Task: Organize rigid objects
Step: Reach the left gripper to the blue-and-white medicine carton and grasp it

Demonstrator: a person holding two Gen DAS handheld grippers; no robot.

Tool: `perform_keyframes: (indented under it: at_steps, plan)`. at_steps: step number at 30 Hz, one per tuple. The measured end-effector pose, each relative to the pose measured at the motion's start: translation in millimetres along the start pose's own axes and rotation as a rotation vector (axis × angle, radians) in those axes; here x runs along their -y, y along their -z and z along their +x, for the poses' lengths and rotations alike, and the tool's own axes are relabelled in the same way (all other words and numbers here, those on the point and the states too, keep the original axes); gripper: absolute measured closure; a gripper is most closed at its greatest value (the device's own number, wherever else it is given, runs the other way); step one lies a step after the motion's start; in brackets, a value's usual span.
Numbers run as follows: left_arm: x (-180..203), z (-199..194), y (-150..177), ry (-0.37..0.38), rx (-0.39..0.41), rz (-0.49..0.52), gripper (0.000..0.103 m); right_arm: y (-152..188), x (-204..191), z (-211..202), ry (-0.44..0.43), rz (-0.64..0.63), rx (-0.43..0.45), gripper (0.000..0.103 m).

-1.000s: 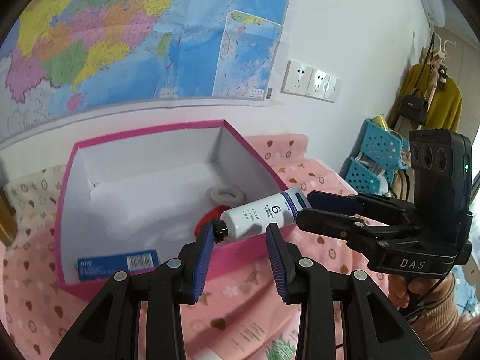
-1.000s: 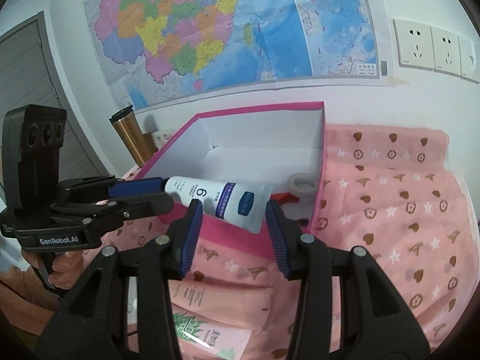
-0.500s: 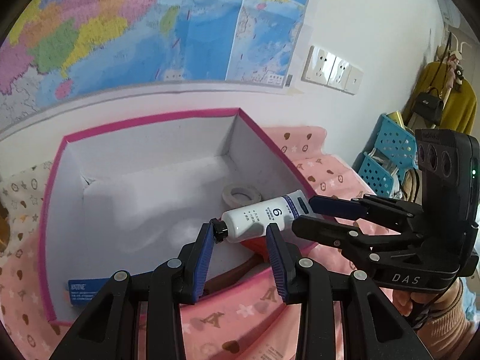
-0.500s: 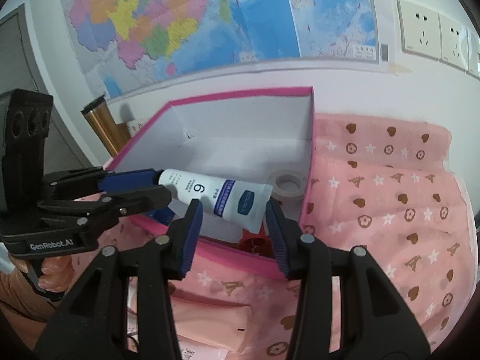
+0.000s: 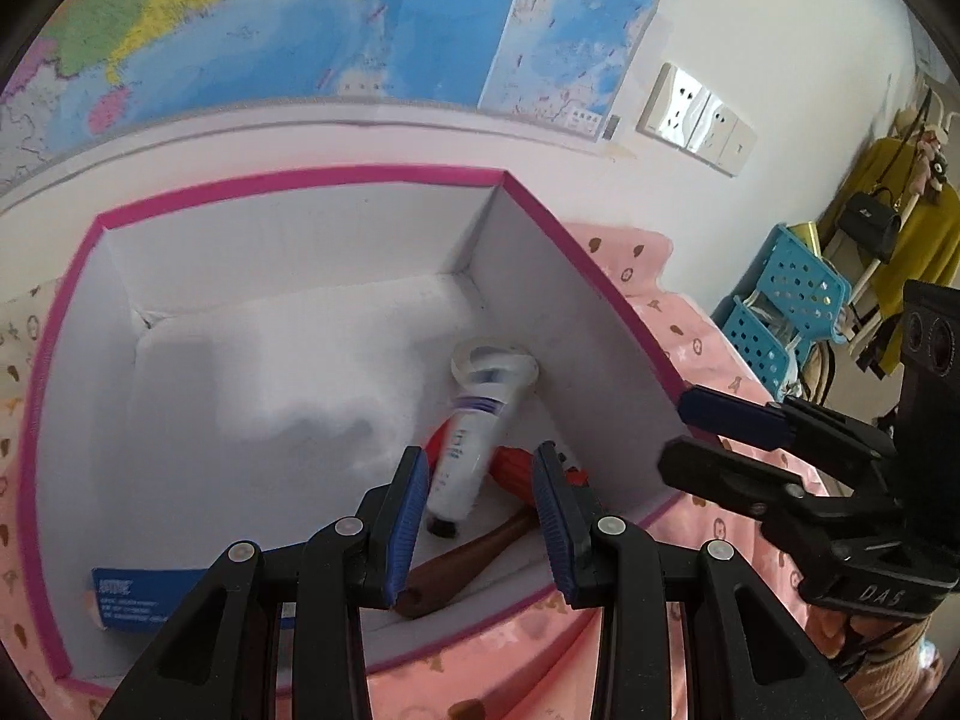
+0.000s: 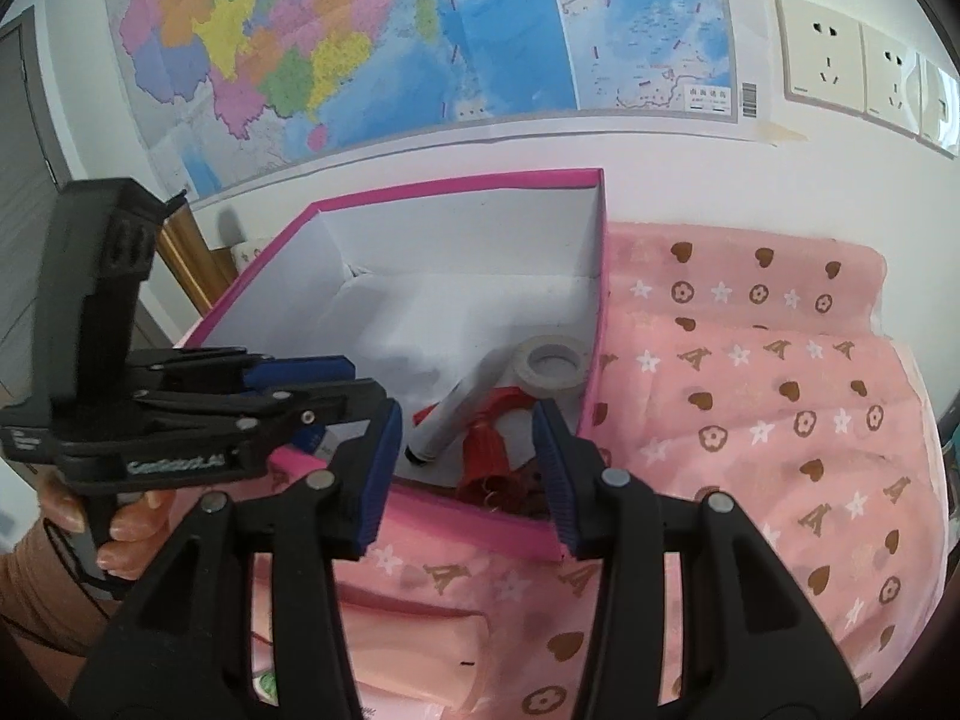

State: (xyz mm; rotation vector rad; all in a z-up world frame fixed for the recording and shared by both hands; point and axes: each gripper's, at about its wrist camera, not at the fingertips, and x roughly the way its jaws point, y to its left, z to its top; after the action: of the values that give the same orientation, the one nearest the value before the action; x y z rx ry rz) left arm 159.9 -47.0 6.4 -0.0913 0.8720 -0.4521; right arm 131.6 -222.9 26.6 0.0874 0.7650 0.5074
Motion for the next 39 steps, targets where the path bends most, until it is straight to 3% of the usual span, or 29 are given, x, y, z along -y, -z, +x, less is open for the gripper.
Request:
perform_keyframes:
  at_steps: [5, 12, 21, 31, 39]
  plan:
    - [-5, -39, 19, 0.032, 0.075, 0.002, 0.065, 16, -13, -19, -0.124, -0.01, 0.018, 0.055]
    - [-20, -93, 57, 0.009, 0.154, -0.002, 0.064, 54, -57, -22, -0.31, -0.084, -0.057, 0.055]
    - [-40, -98, 111, -0.046, 0.068, -0.052, 0.064, 102, -95, -8, -0.502, -0.125, -0.226, 0.055]
    - [-63, -88, 150, -0.077, -0.035, -0.111, 0.064, 153, -120, 17, -0.554, -0.099, -0.409, 0.055]
    - [-75, -88, 175, -0.078, -0.109, -0.118, 0.06, 148, -133, 33, -0.512, -0.101, -0.384, 0.055]
